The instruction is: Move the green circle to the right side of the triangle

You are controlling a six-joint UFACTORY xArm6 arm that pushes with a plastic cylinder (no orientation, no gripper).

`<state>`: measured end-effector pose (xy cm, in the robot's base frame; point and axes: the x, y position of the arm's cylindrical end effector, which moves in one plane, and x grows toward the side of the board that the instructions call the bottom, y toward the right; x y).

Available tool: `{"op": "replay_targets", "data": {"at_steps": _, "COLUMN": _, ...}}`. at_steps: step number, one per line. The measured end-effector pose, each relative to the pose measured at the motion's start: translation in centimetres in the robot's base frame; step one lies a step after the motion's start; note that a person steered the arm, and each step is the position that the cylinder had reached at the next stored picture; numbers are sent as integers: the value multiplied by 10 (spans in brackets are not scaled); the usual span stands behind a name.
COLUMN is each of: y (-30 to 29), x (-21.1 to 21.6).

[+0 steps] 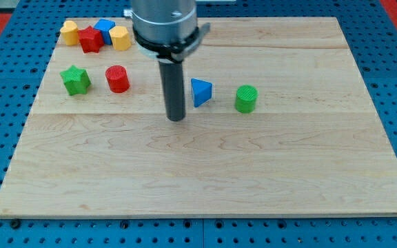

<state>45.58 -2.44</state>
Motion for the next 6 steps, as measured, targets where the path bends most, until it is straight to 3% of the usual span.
{"op": "replay_targets", "data": {"at_steps": 1, "y": 45, "x": -14}}
{"op": "replay_targets", "data": {"at_steps": 2, "y": 36, "x": -62}}
{"op": "replay_targets", "data": {"at_steps": 3, "y": 27, "x": -74}}
{"op": "replay_targets", "data": {"at_steps": 5, "y": 184, "x": -60}}
{"op": "replay_targets", "data": {"at_steps": 6, "y": 237, "x": -29}}
